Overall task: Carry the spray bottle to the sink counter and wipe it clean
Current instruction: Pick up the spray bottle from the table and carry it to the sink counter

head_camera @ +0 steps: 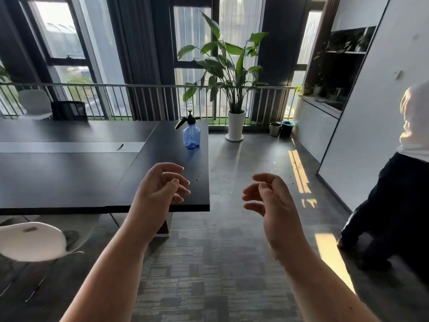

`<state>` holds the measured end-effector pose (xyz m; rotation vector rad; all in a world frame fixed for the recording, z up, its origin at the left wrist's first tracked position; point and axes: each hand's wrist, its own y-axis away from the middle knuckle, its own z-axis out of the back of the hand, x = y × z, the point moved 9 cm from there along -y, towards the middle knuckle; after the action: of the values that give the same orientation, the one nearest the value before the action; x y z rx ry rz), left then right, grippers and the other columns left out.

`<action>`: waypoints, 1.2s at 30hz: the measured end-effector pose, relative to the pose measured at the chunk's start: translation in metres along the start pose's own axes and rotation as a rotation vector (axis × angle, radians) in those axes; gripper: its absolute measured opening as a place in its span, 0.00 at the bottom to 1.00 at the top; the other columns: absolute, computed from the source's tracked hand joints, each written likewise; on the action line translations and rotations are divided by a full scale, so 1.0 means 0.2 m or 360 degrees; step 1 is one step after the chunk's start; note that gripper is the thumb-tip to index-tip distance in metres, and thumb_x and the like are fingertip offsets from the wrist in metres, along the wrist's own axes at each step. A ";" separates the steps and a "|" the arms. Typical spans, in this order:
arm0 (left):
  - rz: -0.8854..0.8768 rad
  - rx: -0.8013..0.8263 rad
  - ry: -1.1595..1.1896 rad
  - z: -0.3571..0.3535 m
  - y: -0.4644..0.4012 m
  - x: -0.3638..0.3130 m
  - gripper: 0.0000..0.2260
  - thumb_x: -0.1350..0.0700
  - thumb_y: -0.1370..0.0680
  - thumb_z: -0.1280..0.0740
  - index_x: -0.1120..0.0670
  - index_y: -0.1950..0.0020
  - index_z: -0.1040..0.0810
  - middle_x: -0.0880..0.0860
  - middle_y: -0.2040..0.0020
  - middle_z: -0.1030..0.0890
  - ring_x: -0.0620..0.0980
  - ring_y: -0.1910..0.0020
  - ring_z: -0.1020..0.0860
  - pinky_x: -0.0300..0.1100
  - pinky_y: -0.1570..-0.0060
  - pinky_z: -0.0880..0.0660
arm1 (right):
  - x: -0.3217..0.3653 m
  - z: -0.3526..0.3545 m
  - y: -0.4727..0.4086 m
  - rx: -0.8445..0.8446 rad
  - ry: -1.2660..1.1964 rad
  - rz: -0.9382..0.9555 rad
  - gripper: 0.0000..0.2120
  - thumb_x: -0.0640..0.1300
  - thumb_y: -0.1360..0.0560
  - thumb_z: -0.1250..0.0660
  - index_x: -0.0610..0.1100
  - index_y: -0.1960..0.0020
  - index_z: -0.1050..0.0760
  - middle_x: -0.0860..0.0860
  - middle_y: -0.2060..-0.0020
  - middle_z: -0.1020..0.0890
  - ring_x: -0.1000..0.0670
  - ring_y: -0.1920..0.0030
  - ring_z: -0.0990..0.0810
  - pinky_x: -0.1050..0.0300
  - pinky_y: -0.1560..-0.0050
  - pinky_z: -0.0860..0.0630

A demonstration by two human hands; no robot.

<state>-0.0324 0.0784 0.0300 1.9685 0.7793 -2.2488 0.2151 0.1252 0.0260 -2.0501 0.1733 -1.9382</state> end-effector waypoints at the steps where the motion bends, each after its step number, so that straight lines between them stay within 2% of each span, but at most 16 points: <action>1: 0.0013 -0.0008 0.0004 -0.01 -0.07 0.03 0.16 0.72 0.20 0.44 0.54 0.46 0.23 0.50 0.61 0.16 0.46 0.63 0.17 0.37 0.63 0.21 | -0.01 -0.01 -0.07 -0.0007 0.0029 0.0015 0.11 0.38 0.18 0.47 0.45 0.45 0.26 0.48 0.59 0.18 0.50 0.56 0.17 0.56 0.57 0.20; 5: 0.0104 0.0019 -0.0038 -0.10 -0.43 0.21 0.15 0.71 0.20 0.44 0.54 0.46 0.24 0.53 0.58 0.17 0.44 0.64 0.17 0.36 0.64 0.21 | -0.11 -0.04 -0.45 -0.0037 0.0097 0.0028 0.10 0.38 0.18 0.46 0.44 0.45 0.26 0.49 0.57 0.18 0.49 0.53 0.19 0.52 0.55 0.23; 11: 0.0148 0.0054 -0.0021 -0.25 -1.00 0.48 0.15 0.71 0.20 0.43 0.52 0.47 0.24 0.48 0.62 0.15 0.44 0.65 0.17 0.36 0.65 0.22 | -0.30 -0.04 -1.00 -0.0092 0.0070 0.0040 0.10 0.44 0.22 0.44 0.47 0.46 0.25 0.52 0.59 0.18 0.50 0.54 0.19 0.53 0.56 0.24; 14: 0.0179 0.0099 -0.0034 -0.36 -1.23 0.58 0.15 0.71 0.20 0.43 0.53 0.47 0.24 0.48 0.62 0.15 0.44 0.64 0.17 0.36 0.65 0.22 | -0.40 -0.01 -1.23 -0.0085 0.0034 0.0005 0.12 0.47 0.24 0.44 0.47 0.46 0.25 0.53 0.60 0.18 0.52 0.56 0.18 0.56 0.58 0.24; 20: 0.0214 0.0115 -0.0049 -0.65 -1.68 0.81 0.15 0.71 0.20 0.43 0.53 0.47 0.24 0.50 0.61 0.16 0.45 0.65 0.17 0.36 0.65 0.21 | -0.68 0.13 -1.73 -0.0064 -0.0068 -0.0071 0.10 0.43 0.21 0.44 0.47 0.46 0.25 0.52 0.60 0.18 0.51 0.57 0.18 0.55 0.57 0.23; 23: 0.0238 0.0115 -0.0045 -0.90 -1.94 0.92 0.15 0.71 0.20 0.44 0.54 0.46 0.25 0.55 0.57 0.18 0.45 0.65 0.18 0.36 0.65 0.22 | -0.81 0.26 -2.04 -0.0058 -0.0069 -0.0080 0.10 0.39 0.19 0.45 0.44 0.45 0.26 0.50 0.60 0.18 0.51 0.57 0.19 0.55 0.58 0.23; 28: 0.0277 0.0160 -0.0054 -1.31 -2.43 1.03 0.13 0.72 0.20 0.44 0.58 0.45 0.25 0.58 0.56 0.20 0.45 0.66 0.19 0.37 0.65 0.24 | -0.96 0.46 -2.62 0.0003 -0.0058 -0.0082 0.10 0.37 0.19 0.45 0.44 0.46 0.25 0.47 0.59 0.19 0.51 0.58 0.19 0.56 0.59 0.23; 36: 0.0362 -0.0073 -0.0108 -1.43 -3.07 1.33 0.13 0.71 0.19 0.44 0.57 0.47 0.24 0.56 0.57 0.19 0.45 0.66 0.18 0.40 0.63 0.23 | -1.34 0.42 -3.44 0.0228 -0.0058 -0.0230 0.10 0.35 0.19 0.45 0.42 0.46 0.25 0.47 0.60 0.20 0.54 0.61 0.21 0.60 0.62 0.24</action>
<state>-0.0420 0.8031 -0.0328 1.8456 0.5629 -2.1339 0.1906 0.8665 -0.0216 -2.0518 -0.1225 -1.9323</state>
